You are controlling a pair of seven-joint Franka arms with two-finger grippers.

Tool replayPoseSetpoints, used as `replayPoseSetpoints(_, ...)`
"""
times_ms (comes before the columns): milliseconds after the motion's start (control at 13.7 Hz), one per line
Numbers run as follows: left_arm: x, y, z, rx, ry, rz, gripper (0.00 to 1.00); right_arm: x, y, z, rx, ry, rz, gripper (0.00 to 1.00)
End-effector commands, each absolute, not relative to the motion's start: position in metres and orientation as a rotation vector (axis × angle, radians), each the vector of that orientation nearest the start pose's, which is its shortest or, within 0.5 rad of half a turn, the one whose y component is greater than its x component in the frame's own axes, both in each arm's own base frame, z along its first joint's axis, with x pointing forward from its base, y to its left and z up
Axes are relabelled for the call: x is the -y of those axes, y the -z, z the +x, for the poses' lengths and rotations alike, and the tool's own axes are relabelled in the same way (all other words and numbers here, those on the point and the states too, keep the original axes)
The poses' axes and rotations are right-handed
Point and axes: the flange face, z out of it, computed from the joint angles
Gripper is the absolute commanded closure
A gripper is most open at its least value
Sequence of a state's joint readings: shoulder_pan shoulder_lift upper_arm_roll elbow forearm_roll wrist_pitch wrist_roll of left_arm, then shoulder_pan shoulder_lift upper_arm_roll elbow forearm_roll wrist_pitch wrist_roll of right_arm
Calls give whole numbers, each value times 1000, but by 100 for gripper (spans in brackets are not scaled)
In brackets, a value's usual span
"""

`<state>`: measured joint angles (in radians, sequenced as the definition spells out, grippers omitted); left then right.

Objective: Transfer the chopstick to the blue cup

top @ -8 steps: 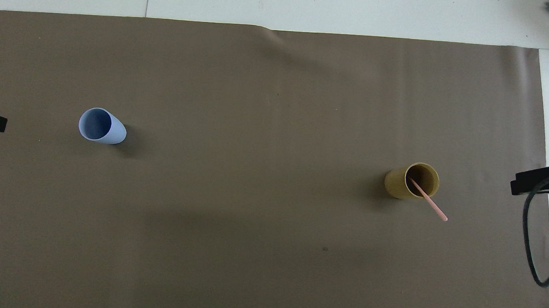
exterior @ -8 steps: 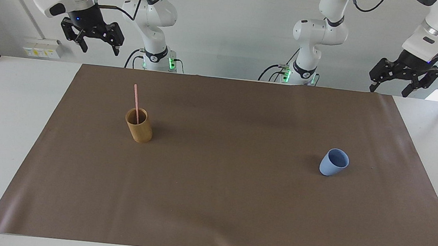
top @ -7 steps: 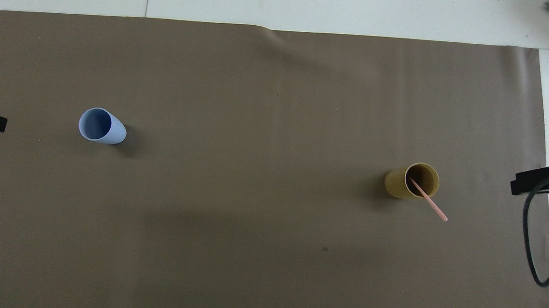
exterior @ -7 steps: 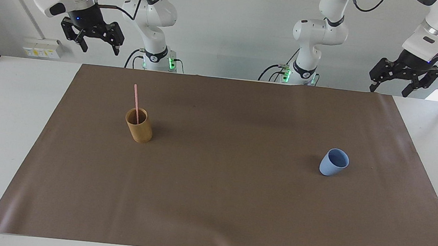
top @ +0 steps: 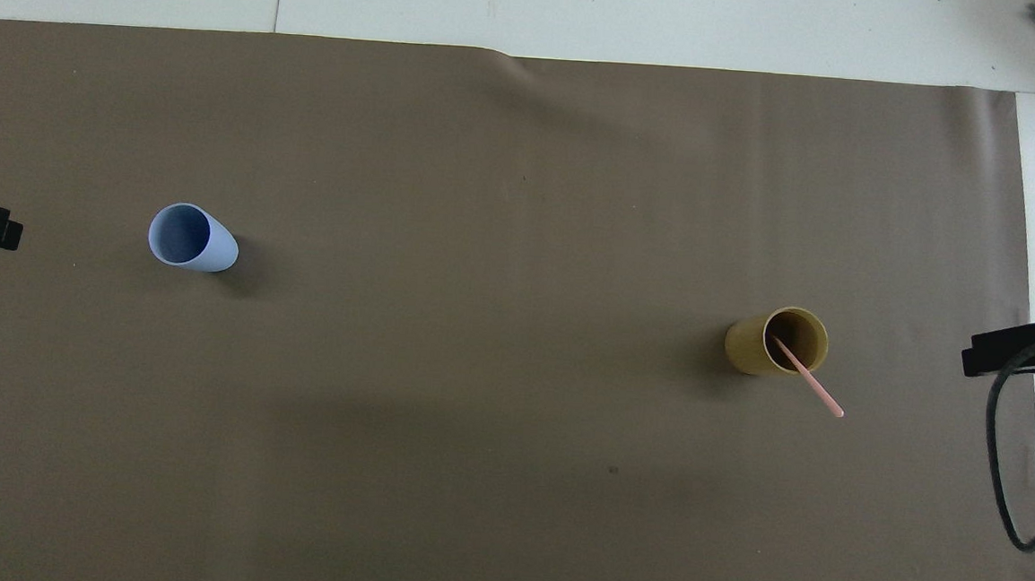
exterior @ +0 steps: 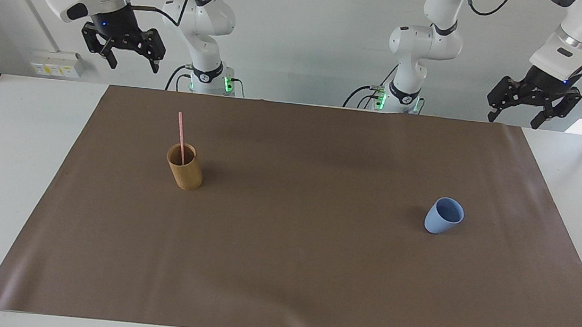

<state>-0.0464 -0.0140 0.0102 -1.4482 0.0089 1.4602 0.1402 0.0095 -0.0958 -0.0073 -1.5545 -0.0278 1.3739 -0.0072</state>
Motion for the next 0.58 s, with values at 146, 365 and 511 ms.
replayPoseSetpoints(146,34,-679,530,-310,49,-3106,0,5,-666,495,26,-141,-3161,0)
replayPoseSetpoints(365,34,-678,529,-310,49,-3106,0,6,-666,495,24,-141,-3159,0)
replayPoseSetpoints(511,34,-678,530,-315,52,-3106,0,6,-666,495,21,-141,-3159,0)
